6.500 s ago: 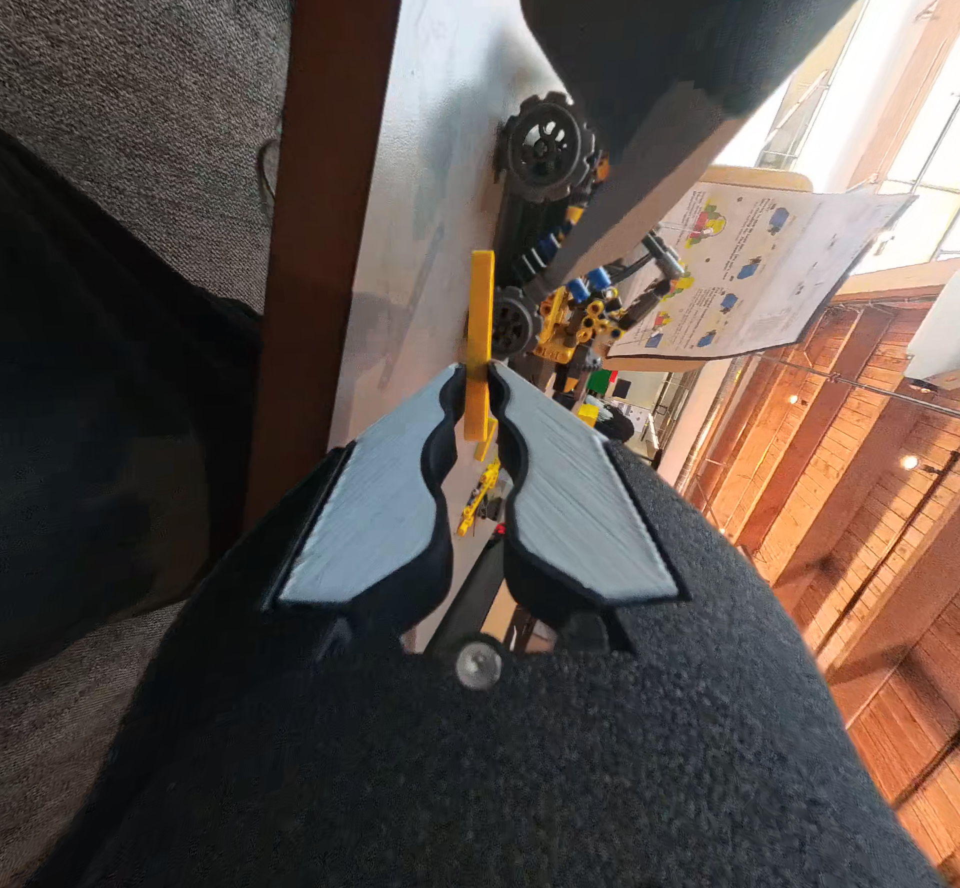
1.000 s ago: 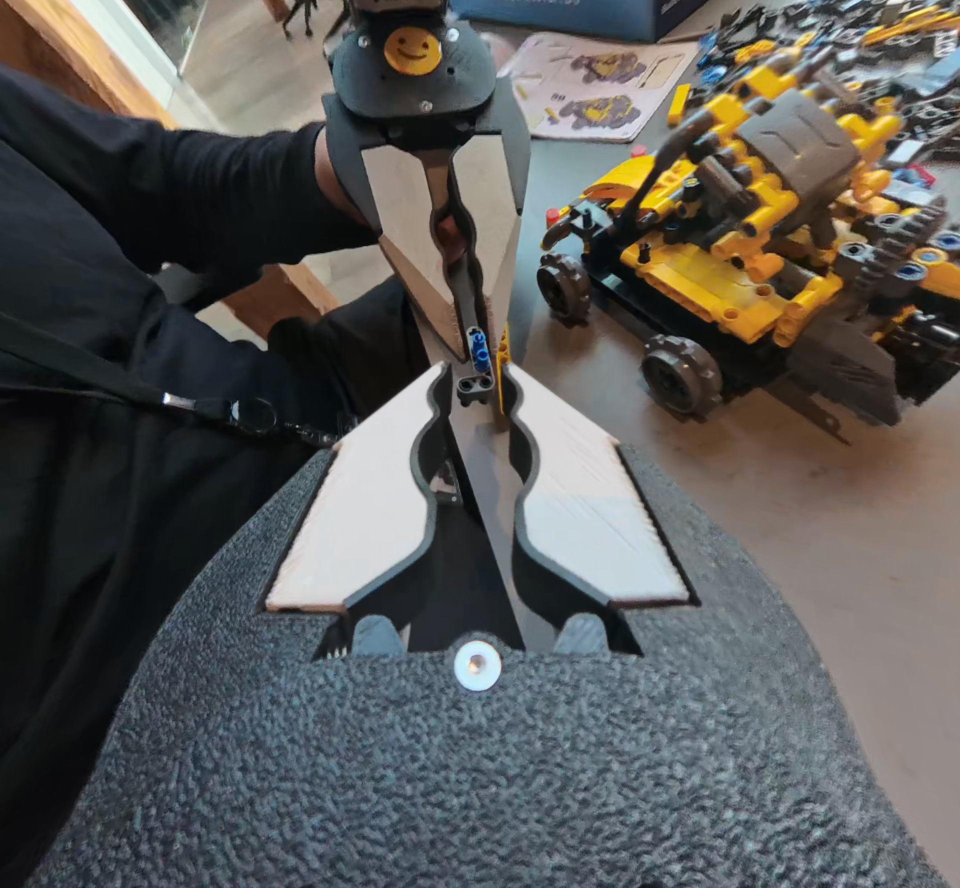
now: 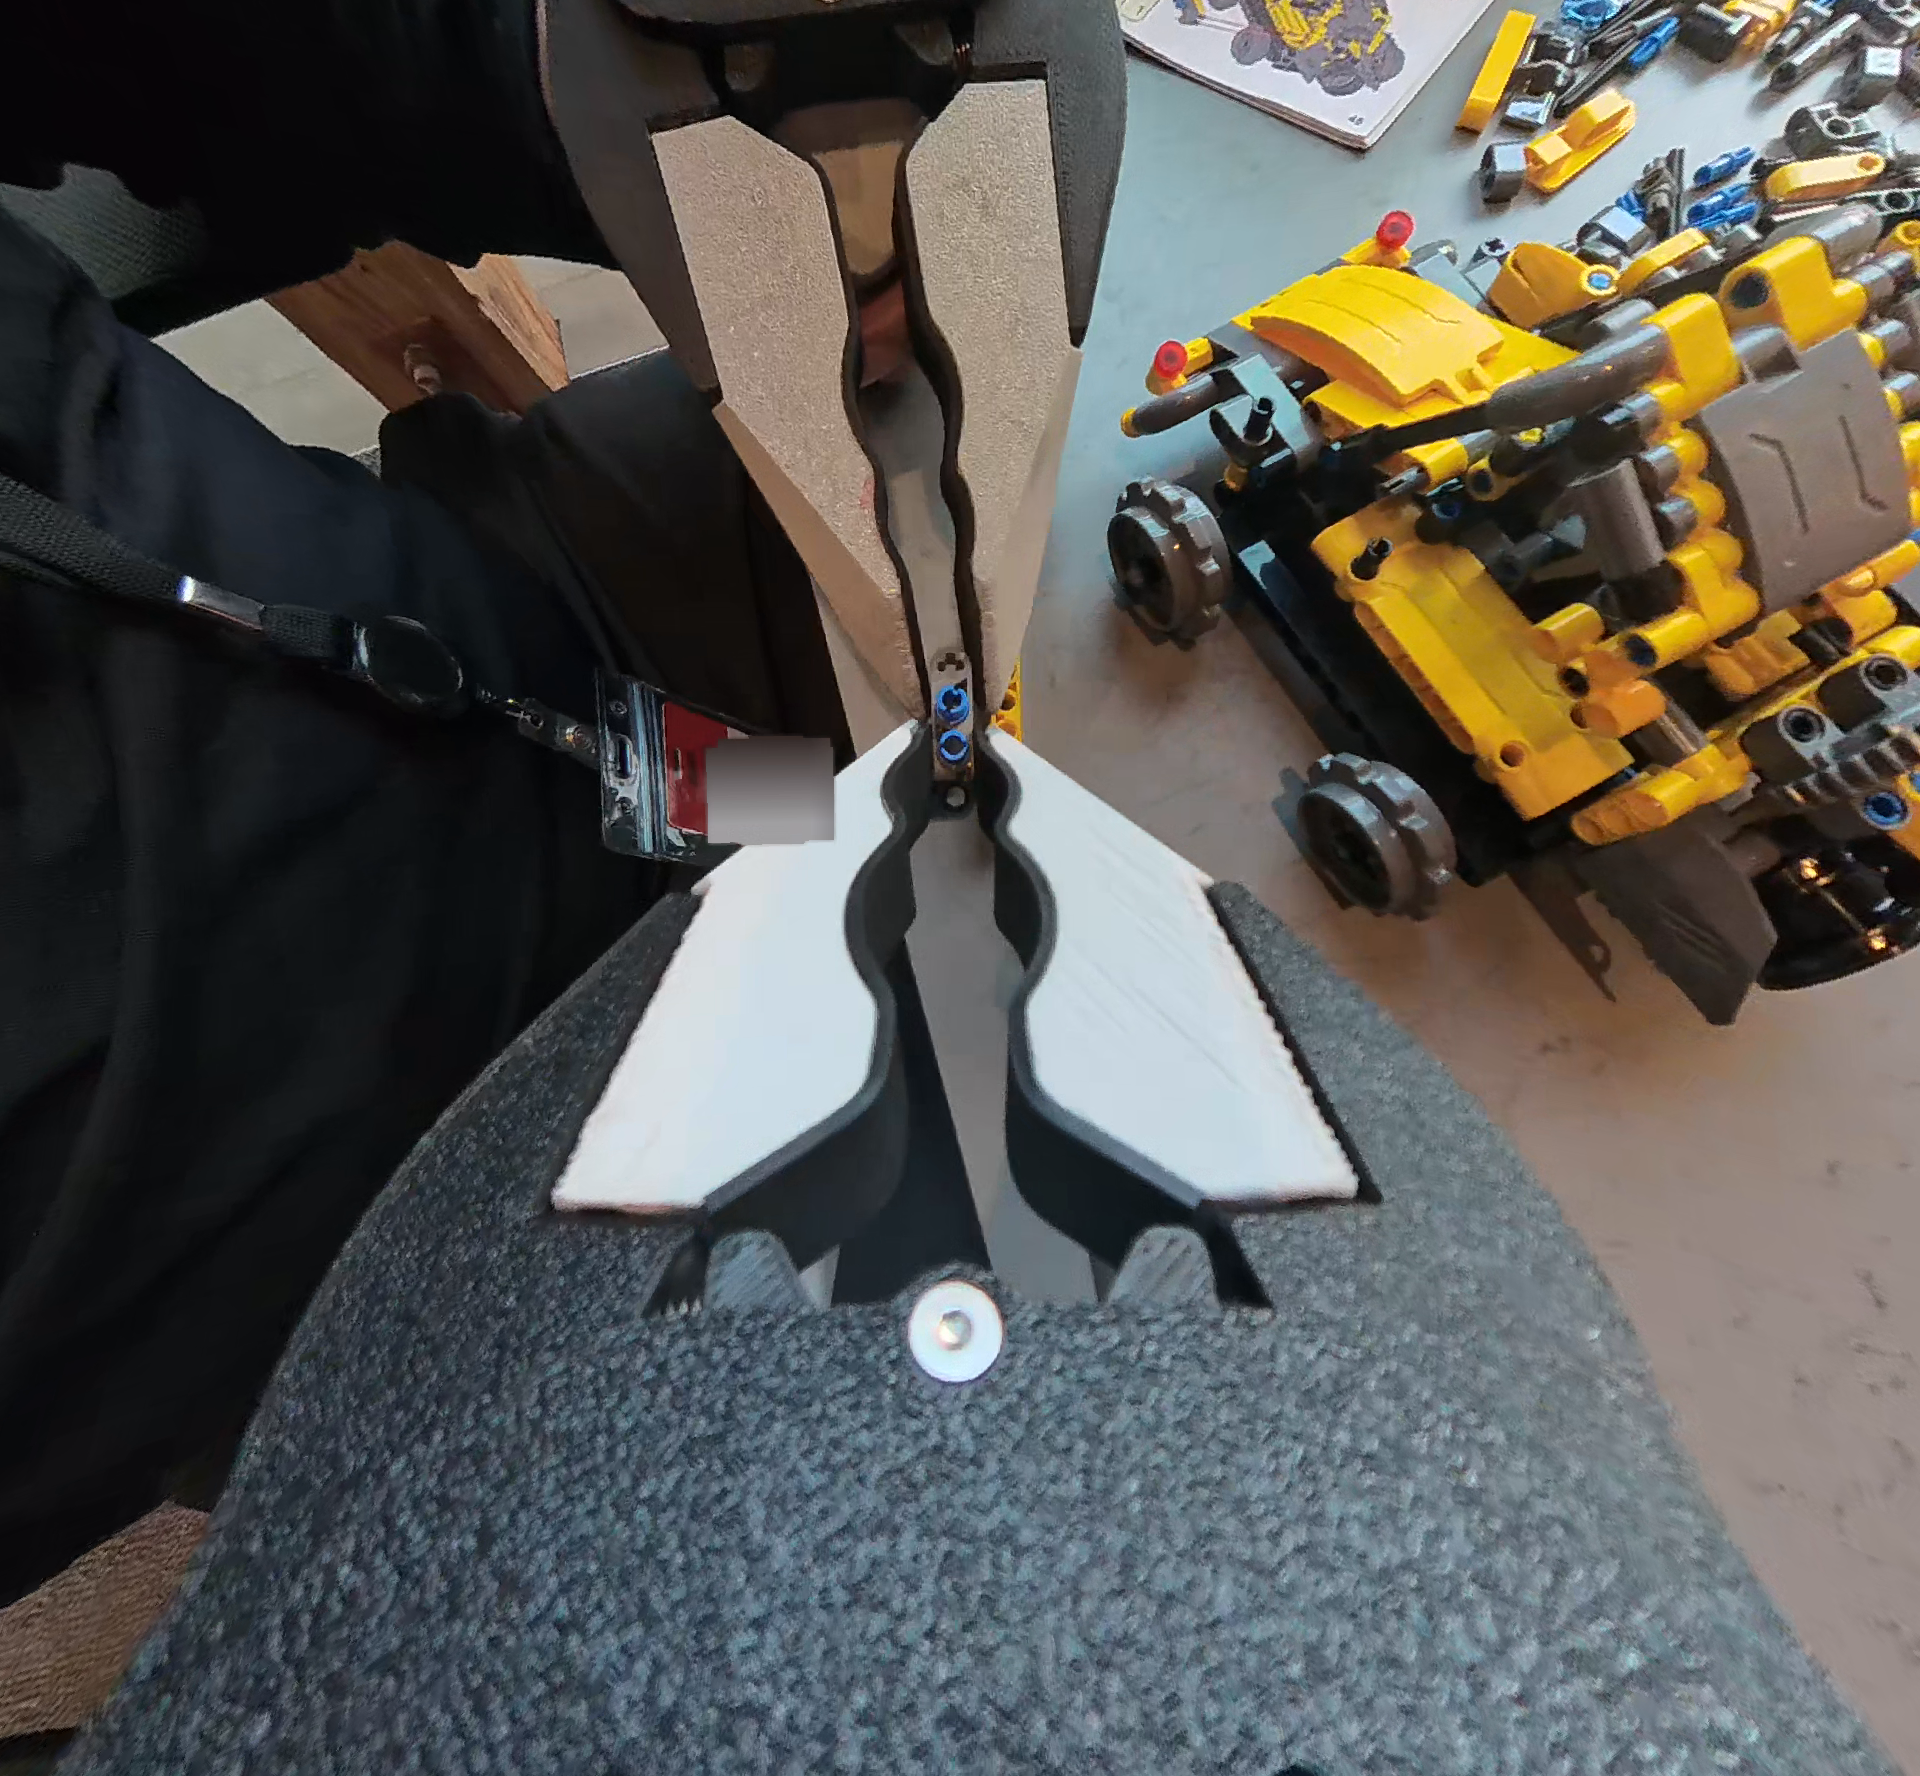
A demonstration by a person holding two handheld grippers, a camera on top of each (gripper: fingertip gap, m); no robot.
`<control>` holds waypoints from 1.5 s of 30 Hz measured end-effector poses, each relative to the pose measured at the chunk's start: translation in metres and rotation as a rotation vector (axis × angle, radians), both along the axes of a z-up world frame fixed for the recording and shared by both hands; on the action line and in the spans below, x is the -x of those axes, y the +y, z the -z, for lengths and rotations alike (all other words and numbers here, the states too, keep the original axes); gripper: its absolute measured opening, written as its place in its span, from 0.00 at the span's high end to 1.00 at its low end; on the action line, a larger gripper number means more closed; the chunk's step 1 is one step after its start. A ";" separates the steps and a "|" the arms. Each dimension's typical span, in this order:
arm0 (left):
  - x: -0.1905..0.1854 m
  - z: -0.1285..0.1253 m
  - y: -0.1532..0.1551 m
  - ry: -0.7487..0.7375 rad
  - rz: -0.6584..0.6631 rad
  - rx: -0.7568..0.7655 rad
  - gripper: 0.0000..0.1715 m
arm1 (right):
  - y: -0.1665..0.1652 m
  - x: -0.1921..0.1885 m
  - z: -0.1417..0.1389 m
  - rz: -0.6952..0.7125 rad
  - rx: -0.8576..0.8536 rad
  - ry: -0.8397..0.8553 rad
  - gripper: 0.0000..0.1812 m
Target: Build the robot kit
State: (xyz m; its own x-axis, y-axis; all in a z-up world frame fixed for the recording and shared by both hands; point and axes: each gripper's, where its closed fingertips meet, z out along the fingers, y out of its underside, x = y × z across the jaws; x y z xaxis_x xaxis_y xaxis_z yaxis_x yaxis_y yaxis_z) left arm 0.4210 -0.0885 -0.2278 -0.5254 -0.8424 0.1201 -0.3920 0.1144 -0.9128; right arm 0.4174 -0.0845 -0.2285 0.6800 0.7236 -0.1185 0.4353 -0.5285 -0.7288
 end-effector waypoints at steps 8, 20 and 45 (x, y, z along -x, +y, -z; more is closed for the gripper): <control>0.013 0.030 0.026 0.132 0.001 -0.173 0.87 | -0.003 -0.011 0.016 0.071 0.077 -0.011 0.96; 0.013 0.053 0.023 0.251 0.116 -0.252 0.90 | 0.002 -0.013 0.034 0.106 0.179 -0.022 0.96; 0.012 0.055 0.022 0.250 0.118 -0.261 0.97 | 0.009 -0.011 0.041 -0.041 0.004 -0.141 0.96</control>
State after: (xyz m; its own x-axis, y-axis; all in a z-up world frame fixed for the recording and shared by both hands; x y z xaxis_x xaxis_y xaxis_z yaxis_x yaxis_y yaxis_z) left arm 0.4092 -0.0663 -0.2826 -0.6025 -0.7968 0.0466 -0.5692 0.3880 -0.7249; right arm 0.4280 -0.0755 -0.2691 0.6598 0.7510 -0.0272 0.5546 -0.5110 -0.6567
